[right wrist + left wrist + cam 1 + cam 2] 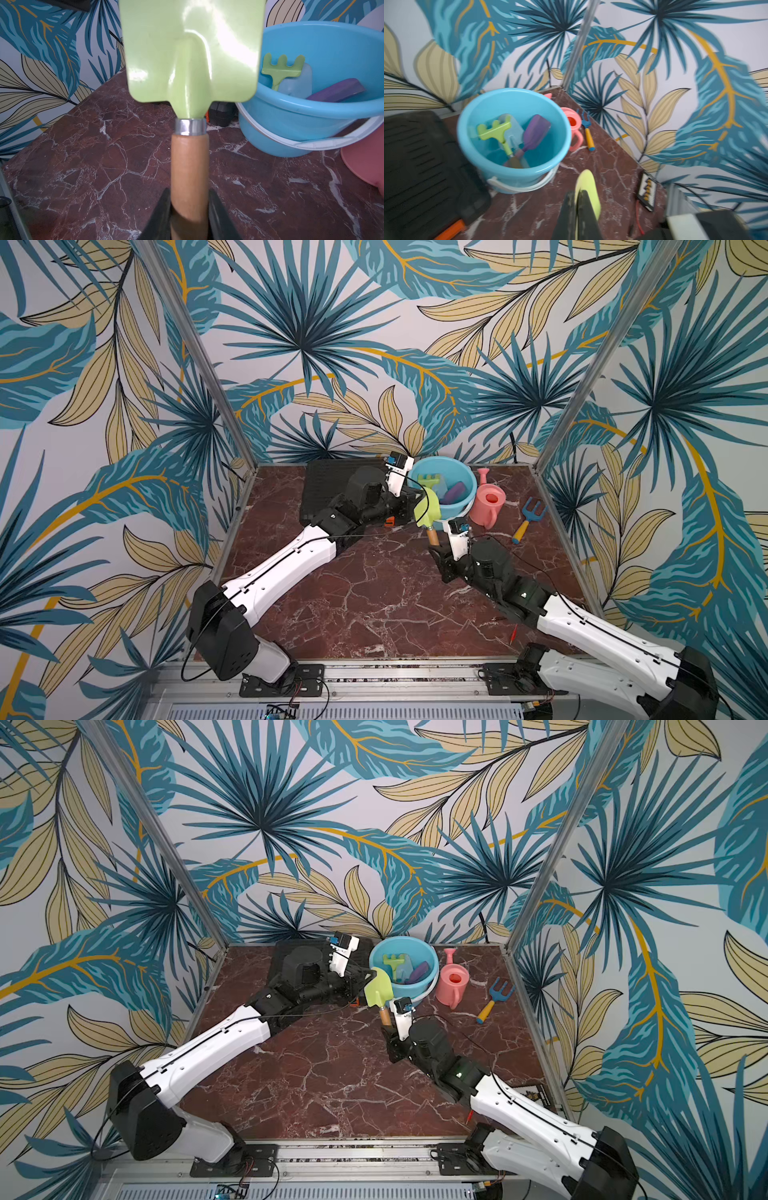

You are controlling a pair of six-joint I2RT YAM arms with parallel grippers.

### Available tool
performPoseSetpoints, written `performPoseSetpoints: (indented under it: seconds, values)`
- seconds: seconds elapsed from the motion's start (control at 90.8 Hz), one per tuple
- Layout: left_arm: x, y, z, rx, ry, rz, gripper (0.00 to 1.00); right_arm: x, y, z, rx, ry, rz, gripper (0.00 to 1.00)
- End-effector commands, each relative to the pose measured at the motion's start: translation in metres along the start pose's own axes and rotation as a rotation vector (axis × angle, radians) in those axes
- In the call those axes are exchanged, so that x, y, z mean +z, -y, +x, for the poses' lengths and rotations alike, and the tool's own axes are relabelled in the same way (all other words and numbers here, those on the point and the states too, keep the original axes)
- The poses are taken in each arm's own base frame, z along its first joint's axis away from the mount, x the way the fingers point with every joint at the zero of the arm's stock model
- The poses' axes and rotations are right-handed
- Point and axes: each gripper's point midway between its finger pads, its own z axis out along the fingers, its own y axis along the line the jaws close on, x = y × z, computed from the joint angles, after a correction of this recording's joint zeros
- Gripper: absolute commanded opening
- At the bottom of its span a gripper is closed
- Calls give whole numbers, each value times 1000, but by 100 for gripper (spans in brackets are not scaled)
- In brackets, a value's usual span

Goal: Organize the gardening tools
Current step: Pick up the gardening tool from the center of the board, then place the gardening tool in the container.

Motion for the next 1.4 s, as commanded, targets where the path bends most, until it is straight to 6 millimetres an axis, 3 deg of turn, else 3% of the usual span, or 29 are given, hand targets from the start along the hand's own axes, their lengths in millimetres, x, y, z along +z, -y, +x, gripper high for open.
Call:
performPoseSetpoints:
  seconds: [0.0, 0.066, 0.308, 0.485, 0.683, 0.826, 1.013, 1.135, 1.388]
  values:
    - [-5, -7, -3, 45, 8, -14, 0, -3, -3, -13, -10, 59, -7, 28]
    - [-6, -9, -6, 52, 17, -28, 0, -3, 0, -13, -9, 58, 8, 40]
    - [-13, -25, -34, 116, 96, -144, 0, -4, 25, -13, 20, 56, 161, 99]
    - [-11, -39, -66, 168, 188, -244, 0, -15, 53, -16, 54, 88, 320, 99]
    - [7, -45, -105, 218, 301, -278, 0, -36, 90, -18, 91, 127, 547, 100]
    - [25, -48, -131, 236, 384, -287, 0, -42, 96, -18, 104, 149, 577, 99]
    - [49, -56, -157, 248, 478, -304, 0, -35, 96, -15, 92, 130, 588, 99]
    - [84, -63, -145, 278, 405, -269, 0, -30, 96, -13, 83, 113, 593, 100]
    - [142, -73, -80, 290, 229, -123, 0, -31, 97, -14, 77, 114, 599, 100]
